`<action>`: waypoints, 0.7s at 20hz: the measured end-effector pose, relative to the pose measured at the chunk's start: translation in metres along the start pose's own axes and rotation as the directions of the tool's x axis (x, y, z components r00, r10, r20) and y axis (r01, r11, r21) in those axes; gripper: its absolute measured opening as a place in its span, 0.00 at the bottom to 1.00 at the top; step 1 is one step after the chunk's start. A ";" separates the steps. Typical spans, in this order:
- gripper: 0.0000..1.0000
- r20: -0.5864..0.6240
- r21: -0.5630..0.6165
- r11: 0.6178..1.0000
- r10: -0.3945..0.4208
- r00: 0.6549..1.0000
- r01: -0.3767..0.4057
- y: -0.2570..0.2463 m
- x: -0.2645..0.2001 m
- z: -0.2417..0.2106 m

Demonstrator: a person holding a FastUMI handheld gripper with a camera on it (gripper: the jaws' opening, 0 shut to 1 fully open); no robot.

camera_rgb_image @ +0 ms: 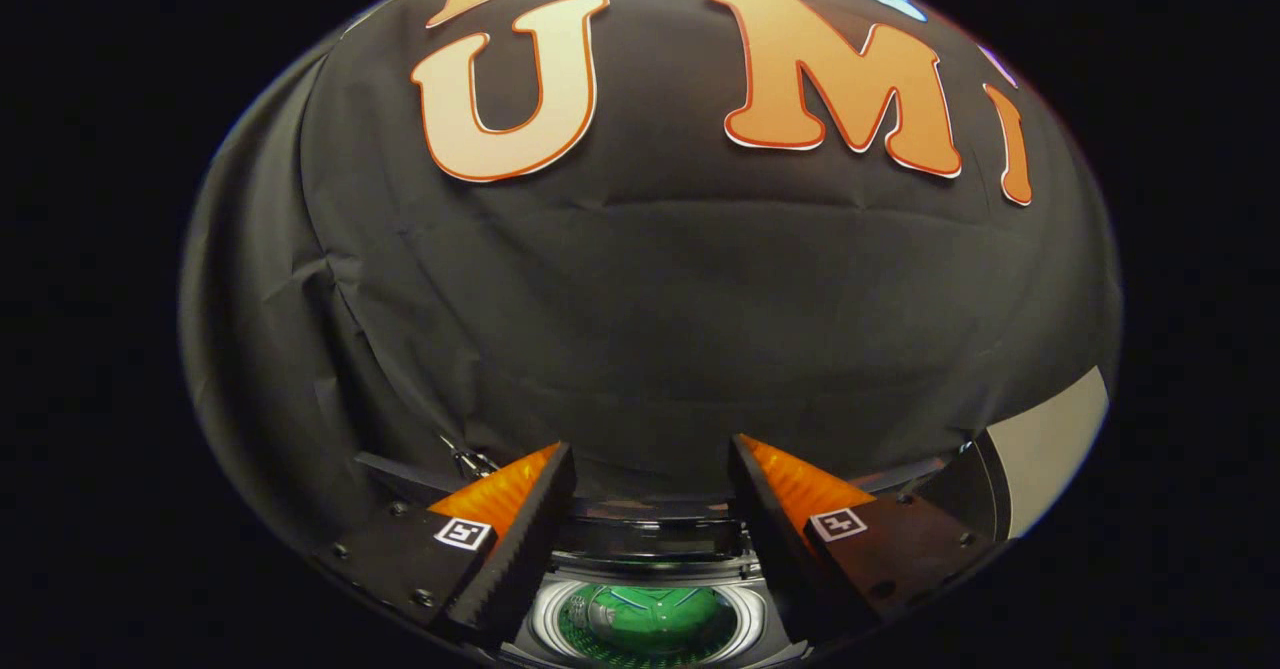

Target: Put the clothes into the washing machine and then close the washing machine lid.

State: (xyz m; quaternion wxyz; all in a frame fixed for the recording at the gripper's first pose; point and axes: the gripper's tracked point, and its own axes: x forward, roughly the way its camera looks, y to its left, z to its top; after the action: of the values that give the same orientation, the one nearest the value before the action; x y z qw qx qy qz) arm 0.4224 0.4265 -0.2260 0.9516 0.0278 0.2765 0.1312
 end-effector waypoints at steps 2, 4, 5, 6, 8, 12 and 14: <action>1.00 0.004 -0.006 1.000 -0.006 1.000 0.006 0.002 -0.010 -0.004; 1.00 0.012 -0.010 1.000 -0.010 1.000 0.010 0.003 -0.027 -0.013; 1.00 0.016 -0.012 1.000 -0.010 1.000 0.010 0.004 -0.034 -0.017; 1.00 0.018 -0.018 1.000 -0.010 1.000 0.010 0.004 -0.044 -0.025; 1.00 0.019 -0.018 1.000 -0.006 1.000 0.007 0.005 -0.057 -0.037; 0.99 0.025 -0.020 1.000 -0.012 1.000 0.013 0.007 -0.077 -0.059; 0.99 0.010 -0.016 1.000 -0.016 1.000 0.016 0.006 -0.080 -0.074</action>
State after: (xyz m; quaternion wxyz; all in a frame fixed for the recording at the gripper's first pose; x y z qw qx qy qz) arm 0.3167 0.4100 -0.2467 0.9542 0.0186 0.2708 0.1259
